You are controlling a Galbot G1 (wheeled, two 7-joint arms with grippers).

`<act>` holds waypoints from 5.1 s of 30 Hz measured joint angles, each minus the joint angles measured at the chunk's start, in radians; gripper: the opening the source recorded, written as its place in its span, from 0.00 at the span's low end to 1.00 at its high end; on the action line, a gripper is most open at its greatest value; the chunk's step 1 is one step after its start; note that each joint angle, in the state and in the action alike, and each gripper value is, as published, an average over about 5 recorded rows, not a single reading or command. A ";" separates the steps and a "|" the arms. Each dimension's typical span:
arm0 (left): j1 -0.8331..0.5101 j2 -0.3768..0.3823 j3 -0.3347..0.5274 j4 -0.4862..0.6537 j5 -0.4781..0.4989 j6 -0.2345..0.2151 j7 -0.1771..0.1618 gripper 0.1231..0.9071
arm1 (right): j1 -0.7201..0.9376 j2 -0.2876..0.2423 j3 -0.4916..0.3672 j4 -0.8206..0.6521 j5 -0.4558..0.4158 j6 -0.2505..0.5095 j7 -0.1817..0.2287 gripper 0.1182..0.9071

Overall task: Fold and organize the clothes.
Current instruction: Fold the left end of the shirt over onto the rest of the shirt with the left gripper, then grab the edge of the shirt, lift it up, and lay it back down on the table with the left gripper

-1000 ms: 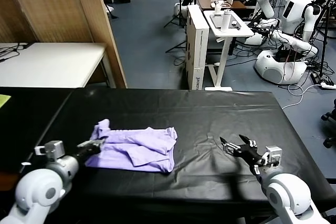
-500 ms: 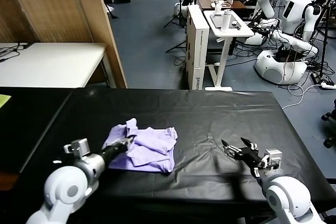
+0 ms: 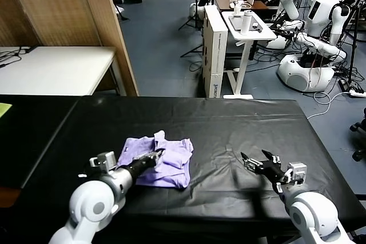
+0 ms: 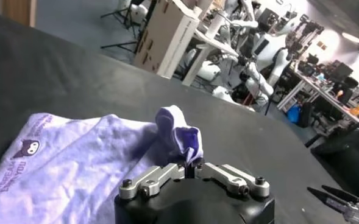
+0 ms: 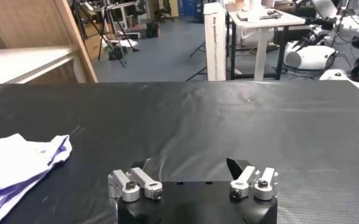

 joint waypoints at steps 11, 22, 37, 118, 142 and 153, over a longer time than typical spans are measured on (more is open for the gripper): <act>0.010 -0.040 0.007 0.027 0.036 0.000 0.008 0.08 | 0.006 -0.002 -0.017 0.000 -0.008 -0.001 -0.001 1.00; 0.012 -0.096 0.032 0.030 0.069 0.000 0.009 0.08 | 0.010 -0.007 -0.021 -0.002 -0.008 -0.001 -0.001 1.00; 0.029 -0.151 0.052 0.029 0.144 0.000 0.053 0.55 | 0.035 -0.039 -0.062 -0.007 -0.010 -0.001 -0.049 1.00; 0.146 -0.186 -0.233 0.162 0.281 -0.293 0.309 1.00 | 0.200 0.045 -0.240 -0.053 0.161 0.107 -0.083 1.00; 0.133 -0.226 -0.253 0.247 0.085 -0.277 0.317 0.74 | 0.174 0.042 -0.224 -0.020 0.137 0.108 -0.067 1.00; 0.134 -0.212 -0.264 0.233 0.154 -0.281 0.299 0.08 | 0.165 0.048 -0.223 -0.032 0.093 0.121 -0.065 1.00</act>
